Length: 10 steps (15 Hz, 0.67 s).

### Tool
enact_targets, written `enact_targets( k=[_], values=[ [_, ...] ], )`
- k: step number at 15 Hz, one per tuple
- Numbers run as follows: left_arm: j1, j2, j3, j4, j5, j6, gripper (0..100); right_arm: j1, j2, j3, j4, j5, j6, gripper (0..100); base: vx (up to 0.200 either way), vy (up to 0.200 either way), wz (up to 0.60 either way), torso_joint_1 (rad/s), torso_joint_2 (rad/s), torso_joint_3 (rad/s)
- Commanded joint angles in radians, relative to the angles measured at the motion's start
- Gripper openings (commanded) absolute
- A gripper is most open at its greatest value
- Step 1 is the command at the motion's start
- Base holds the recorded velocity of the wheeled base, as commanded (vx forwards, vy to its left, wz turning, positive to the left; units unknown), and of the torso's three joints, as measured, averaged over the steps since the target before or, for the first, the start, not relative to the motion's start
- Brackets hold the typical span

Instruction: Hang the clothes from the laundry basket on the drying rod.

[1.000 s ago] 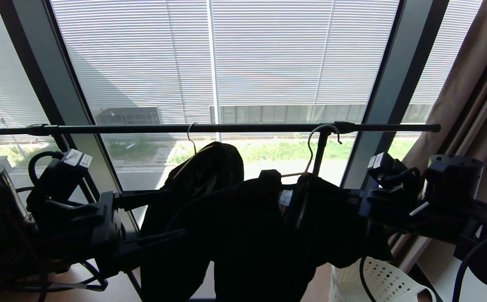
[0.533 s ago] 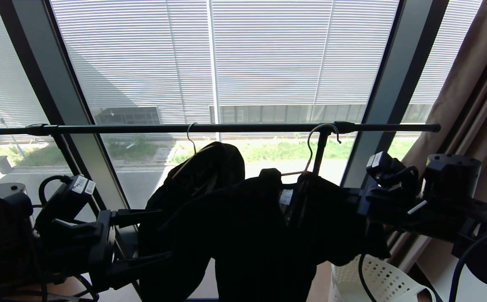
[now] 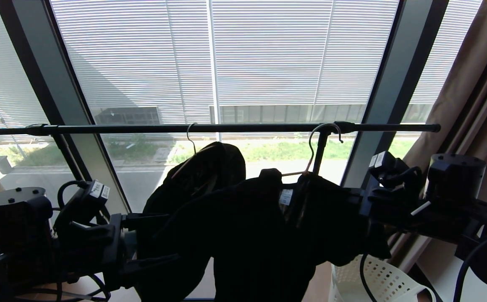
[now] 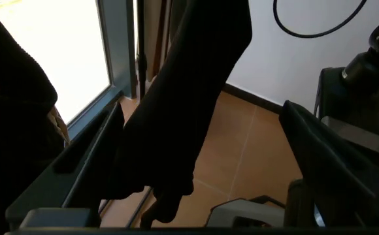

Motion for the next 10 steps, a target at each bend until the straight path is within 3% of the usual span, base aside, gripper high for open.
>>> enact_targets(
  k=[1, 3, 4, 10],
  values=[
    [0.0, 0.037, 0.005, -0.013, 0.0, -0.001, 100, 0.001, -0.006, 0.0, 0.0, 0.002, 0.0, 0, 0.0, 0.0, 0.0, 0.0, 0.0, 0.0],
    [0.0, 0.065, 0.005, -0.031, 0.0, -0.003, 100, 0.008, -0.009, 0.007, 0.0, 0.003, 0.0, 0, 0.0, 0.0, 0.0, 0.0, 0.0, 0.0],
    [-0.001, 0.065, 0.01, -0.033, 0.0, -0.003, 0, 0.013, -0.011, 0.007, 0.0, 0.003, 0.0, 0, 0.0, 0.0, 0.0, 0.0, 0.0, 0.0],
    [0.0, 0.066, 0.028, -0.085, 0.0, -0.01, 0, 0.016, -0.009, 0.013, -0.029, 0.002, 0.002, 0, 0.0, 0.0, 0.0, 0.0, 0.0, 0.0]
  ],
)
